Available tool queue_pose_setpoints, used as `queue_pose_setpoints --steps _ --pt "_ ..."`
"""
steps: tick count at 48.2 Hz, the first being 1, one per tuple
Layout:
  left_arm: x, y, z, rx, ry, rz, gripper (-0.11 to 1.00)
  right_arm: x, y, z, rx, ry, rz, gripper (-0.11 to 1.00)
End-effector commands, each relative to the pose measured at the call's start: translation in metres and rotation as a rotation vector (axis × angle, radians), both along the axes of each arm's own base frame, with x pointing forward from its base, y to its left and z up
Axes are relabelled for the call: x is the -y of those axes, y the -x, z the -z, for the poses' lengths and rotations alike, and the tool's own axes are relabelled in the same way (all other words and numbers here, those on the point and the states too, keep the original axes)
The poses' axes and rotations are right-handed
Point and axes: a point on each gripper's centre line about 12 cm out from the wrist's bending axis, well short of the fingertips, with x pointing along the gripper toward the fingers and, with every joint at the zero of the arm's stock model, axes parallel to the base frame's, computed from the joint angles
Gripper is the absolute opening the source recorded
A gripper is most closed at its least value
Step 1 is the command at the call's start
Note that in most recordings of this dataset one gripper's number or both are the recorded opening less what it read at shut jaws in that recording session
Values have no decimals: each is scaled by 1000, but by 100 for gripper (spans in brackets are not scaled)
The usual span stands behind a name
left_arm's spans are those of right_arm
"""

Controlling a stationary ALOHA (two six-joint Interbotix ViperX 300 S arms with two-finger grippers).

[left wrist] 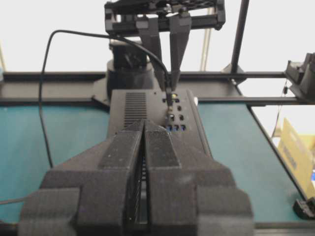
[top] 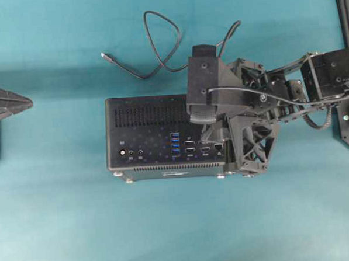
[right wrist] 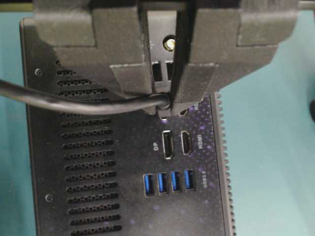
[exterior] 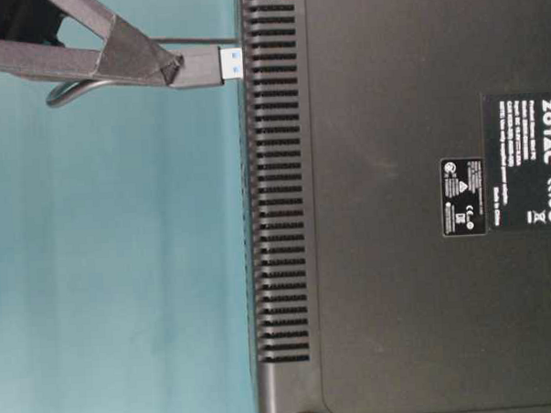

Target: Insert the USB into the PC box with both arms.

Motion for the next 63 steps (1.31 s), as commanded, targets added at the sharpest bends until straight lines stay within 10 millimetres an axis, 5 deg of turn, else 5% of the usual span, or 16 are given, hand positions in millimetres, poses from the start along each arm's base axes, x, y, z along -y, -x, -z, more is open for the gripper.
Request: queue_pose_setpoints --steps 1,21,63 --pt "0 -1 -5 12 -1 2 0 1 -1 -9 29 -3 7 11" --pt "1 -1 -6 15 1 4 0 0 -8 -33 108 92 -17 10" --pt "1 0 -5 16 15 5 0 1 -37 -19 89 227 -41 9"
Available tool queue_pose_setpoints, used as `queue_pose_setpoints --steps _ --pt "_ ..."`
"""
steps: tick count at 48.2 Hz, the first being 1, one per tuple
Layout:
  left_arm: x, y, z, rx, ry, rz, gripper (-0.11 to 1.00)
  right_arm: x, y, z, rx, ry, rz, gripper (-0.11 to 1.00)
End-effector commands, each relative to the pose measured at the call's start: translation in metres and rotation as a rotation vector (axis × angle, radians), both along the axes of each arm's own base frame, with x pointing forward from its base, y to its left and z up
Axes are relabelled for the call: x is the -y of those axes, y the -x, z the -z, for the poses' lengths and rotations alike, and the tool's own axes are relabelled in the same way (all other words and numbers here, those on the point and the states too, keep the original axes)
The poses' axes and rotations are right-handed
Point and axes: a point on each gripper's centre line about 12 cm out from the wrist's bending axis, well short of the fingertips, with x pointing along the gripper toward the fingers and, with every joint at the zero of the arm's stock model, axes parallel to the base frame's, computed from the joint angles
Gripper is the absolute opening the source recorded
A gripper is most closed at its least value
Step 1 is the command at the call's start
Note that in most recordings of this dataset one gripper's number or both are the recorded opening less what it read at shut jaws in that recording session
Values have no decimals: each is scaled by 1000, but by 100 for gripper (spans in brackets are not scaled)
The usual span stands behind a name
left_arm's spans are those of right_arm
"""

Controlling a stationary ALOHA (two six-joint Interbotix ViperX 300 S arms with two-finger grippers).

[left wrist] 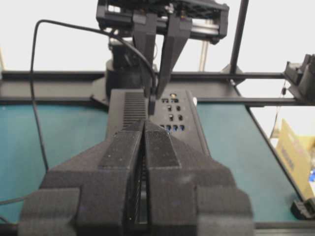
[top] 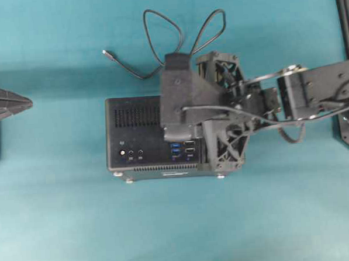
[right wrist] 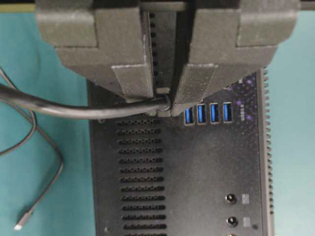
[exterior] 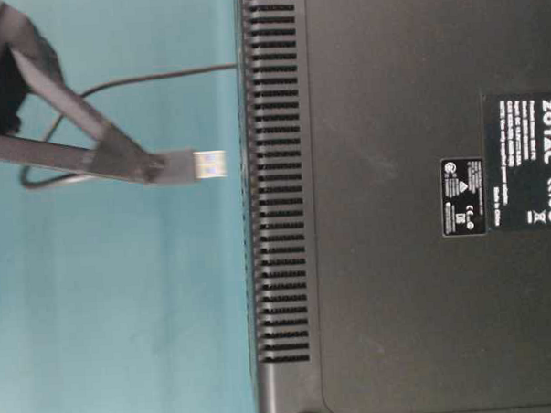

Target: Insert the USB into the PC box with both arms.

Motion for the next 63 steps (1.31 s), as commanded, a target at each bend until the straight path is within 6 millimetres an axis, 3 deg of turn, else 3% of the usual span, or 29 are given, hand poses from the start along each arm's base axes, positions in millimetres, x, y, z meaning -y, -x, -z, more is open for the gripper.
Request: queue_pose_setpoints --steps 1,23,63 --pt "1 0 -5 15 2 4 0 -3 -1 -13 43 -3 -5 9" --pt "0 2 -4 18 9 4 0 -4 -4 -18 59 10 -8 9" --pt "0 3 -5 23 6 3 0 -2 -7 -6 41 33 -12 9"
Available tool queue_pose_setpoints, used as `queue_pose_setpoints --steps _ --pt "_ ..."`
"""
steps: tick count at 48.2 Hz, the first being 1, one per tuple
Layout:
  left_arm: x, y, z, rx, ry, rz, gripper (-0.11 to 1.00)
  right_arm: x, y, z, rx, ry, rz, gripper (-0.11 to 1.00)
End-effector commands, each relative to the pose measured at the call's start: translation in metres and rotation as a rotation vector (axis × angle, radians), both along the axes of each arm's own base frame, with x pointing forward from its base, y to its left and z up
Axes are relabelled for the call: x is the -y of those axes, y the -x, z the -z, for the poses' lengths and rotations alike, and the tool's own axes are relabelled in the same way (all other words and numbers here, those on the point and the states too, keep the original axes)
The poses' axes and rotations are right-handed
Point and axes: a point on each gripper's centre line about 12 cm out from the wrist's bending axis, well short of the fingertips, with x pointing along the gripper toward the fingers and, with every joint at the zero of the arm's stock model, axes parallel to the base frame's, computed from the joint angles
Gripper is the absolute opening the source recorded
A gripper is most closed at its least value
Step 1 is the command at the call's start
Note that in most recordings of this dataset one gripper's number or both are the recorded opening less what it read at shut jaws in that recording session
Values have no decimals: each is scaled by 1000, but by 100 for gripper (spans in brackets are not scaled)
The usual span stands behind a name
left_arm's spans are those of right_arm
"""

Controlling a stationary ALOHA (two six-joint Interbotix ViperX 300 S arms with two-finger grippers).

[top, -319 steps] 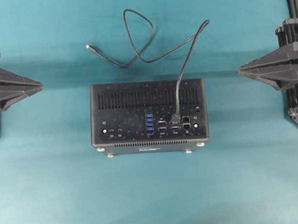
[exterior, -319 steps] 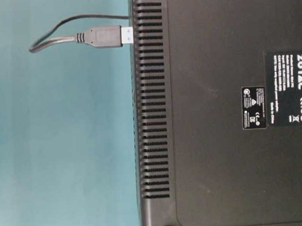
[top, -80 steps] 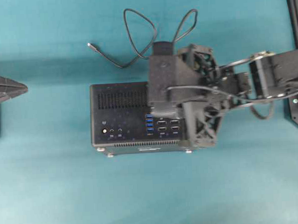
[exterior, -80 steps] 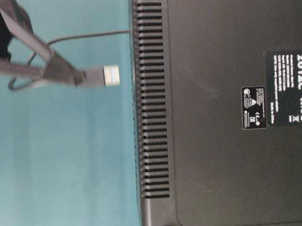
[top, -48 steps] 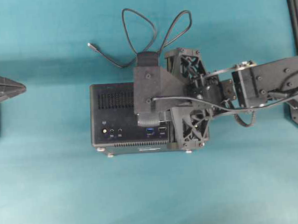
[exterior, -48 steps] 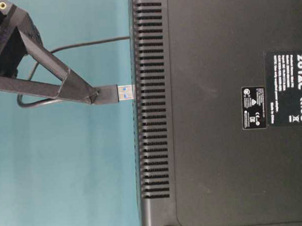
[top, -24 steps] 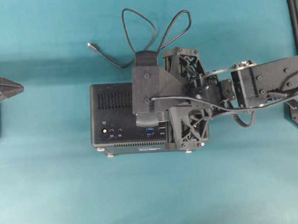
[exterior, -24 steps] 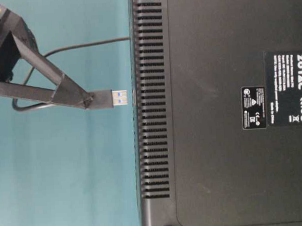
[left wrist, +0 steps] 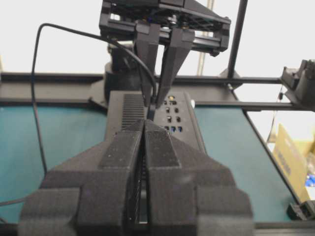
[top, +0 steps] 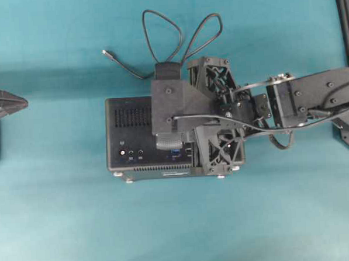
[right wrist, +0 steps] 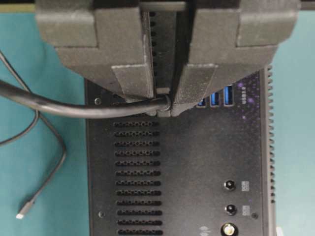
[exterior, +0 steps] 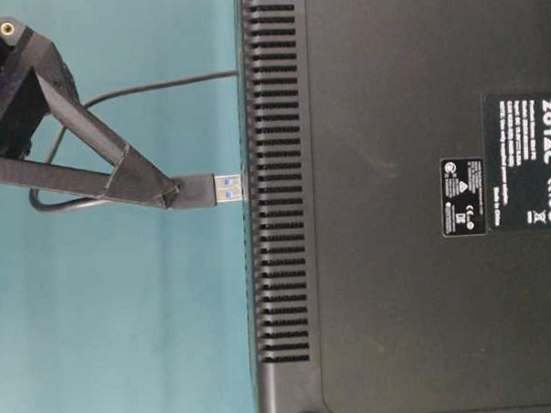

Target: Insert the USB into the PC box with both arms.

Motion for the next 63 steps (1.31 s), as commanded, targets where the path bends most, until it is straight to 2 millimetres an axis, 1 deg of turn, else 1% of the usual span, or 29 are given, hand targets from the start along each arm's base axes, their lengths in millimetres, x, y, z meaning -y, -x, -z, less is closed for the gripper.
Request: queue_pose_setpoints --steps 1,9,30,63 --pt "0 -2 -5 11 -4 0 0 0 2 -10 28 0 0 9" --pt "0 -2 -4 8 -3 1 0 0 5 -6 13 4 0 9" --pt "0 -1 -5 12 -2 0 0 -7 6 -6 11 2 -17 9" --pt "0 -1 -5 12 -1 2 0 -14 7 -5 4 -4 -29 9"
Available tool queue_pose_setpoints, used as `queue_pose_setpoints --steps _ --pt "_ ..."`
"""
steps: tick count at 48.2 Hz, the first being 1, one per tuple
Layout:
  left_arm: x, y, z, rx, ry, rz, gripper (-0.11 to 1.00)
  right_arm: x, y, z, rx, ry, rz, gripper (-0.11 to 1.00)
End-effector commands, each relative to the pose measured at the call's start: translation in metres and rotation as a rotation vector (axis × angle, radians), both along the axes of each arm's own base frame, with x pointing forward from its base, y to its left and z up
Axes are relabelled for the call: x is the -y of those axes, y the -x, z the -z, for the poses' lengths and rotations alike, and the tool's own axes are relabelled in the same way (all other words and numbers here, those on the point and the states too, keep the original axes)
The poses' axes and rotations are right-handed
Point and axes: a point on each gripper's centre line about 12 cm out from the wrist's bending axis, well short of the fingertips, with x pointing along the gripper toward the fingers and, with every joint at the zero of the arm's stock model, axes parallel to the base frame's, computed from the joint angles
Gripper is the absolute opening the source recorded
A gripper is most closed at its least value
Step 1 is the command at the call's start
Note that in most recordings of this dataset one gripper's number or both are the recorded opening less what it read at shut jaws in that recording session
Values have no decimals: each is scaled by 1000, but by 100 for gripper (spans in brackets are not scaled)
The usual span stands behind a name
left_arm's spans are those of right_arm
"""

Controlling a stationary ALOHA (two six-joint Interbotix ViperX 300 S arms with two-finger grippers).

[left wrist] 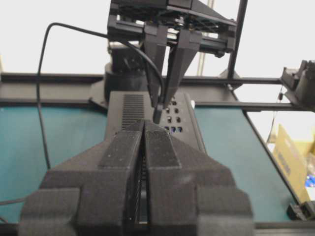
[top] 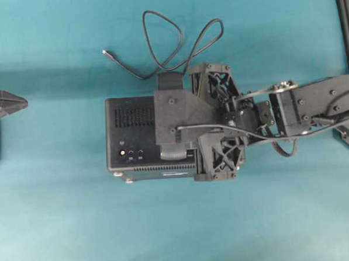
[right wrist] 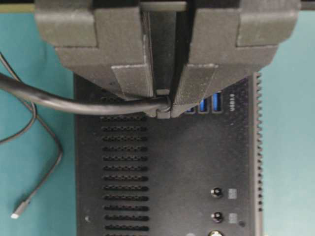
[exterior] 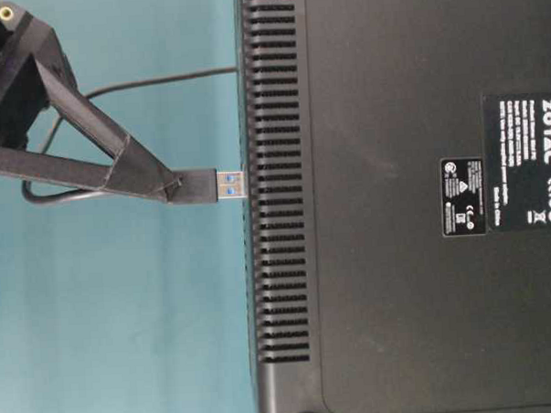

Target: Insert the USB into the PC box with both arms.

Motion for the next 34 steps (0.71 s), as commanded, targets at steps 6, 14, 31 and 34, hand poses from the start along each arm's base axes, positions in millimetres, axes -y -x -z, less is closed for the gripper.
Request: queue_pose_setpoints --steps 6,14,31,34 --pt "0 -1 -5 12 -1 2 0 -3 5 -5 0 -8 0 9" --pt "0 -1 -5 12 -1 2 0 -3 5 -3 -4 -7 0 9" --pt "0 -1 -4 11 -1 0 0 -6 6 -1 -12 -17 -6 9" --pt "0 -1 -4 11 -1 0 0 -7 7 -2 -11 -19 -9 9"
